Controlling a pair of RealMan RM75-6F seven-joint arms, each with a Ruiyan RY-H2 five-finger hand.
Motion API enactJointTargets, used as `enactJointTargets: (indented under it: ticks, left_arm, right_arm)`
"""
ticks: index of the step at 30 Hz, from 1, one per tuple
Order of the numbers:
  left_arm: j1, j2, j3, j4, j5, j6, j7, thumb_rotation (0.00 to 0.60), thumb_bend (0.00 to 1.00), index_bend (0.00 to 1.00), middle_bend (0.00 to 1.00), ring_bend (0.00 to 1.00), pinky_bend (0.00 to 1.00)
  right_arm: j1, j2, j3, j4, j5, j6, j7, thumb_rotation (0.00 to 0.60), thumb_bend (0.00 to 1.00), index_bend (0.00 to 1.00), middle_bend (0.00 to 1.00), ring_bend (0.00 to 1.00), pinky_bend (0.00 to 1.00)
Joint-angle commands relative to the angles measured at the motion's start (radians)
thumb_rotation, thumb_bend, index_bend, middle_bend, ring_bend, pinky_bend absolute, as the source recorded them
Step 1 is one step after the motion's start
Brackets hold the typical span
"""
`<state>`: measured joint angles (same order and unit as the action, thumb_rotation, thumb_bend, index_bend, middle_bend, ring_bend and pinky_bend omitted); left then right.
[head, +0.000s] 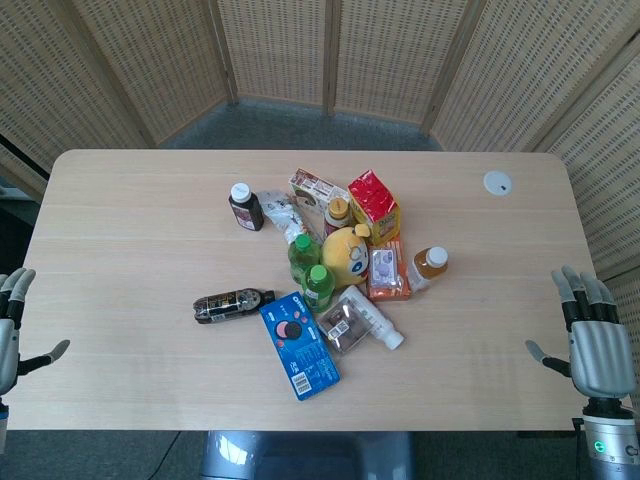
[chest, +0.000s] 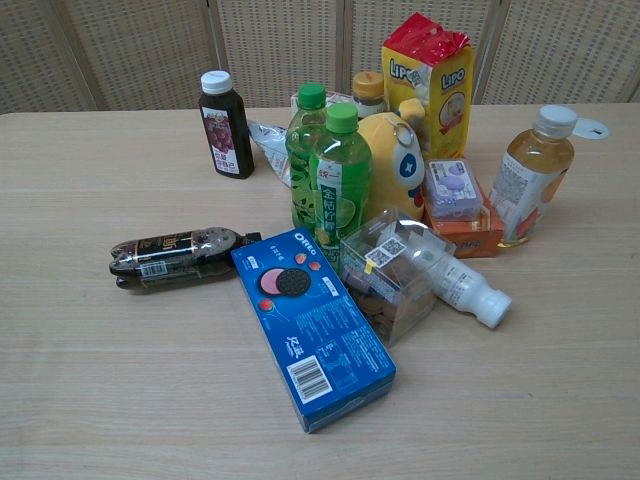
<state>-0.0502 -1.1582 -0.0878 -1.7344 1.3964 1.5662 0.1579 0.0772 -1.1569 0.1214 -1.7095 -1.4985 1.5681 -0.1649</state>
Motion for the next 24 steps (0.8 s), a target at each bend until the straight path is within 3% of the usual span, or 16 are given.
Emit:
enactJointTargets:
  ticks: [1, 9, 13, 19, 24]
  left_arm:
    - [-0.006, -0.004, 0.002, 0.006, -0.003, -0.016, 0.003, 0.6, 0.0, 0.0, 0.0, 0.0, 0.0]
    - [-0.108, -0.08, -0.018, -0.009, -0.022, -0.149, 0.126, 0.6, 0.0, 0.0, 0.0, 0.0, 0.0]
    - [-0.2, -0.165, -0.05, 0.013, -0.105, -0.284, 0.201, 0.6, 0.0, 0.0, 0.0, 0.0, 0.0]
    - [-0.328, -0.34, -0.081, 0.131, -0.256, -0.43, 0.36, 0.6, 0.0, 0.0, 0.0, 0.0, 0.0]
    - [-0.401, -0.461, -0.093, 0.235, -0.327, -0.477, 0.438, 0.6, 0.0, 0.0, 0.0, 0.0, 0.0]
  right_arm:
    - [0.0, 0.002, -0.001, -0.002, -0.001, -0.001, 0.003, 0.6, 0.0, 0.0, 0.0, 0.0, 0.0]
    - [0.0, 0.012, -0.008, -0.016, -0.007, -0.011, 0.023, 0.6, 0.0, 0.0, 0.0, 0.0, 0.0]
    - [-0.001, 0.016, -0.012, -0.022, -0.012, -0.013, 0.027, 0.6, 0.0, 0.0, 0.0, 0.0, 0.0]
    - [-0.001, 0.025, -0.017, -0.025, -0.014, -0.019, 0.042, 0.6, 0.0, 0.0, 0.0, 0.0, 0.0]
    - [-0.004, 0.034, -0.017, -0.031, -0.015, -0.017, 0.056, 0.6, 0.0, 0.0, 0.0, 0.0, 0.0]
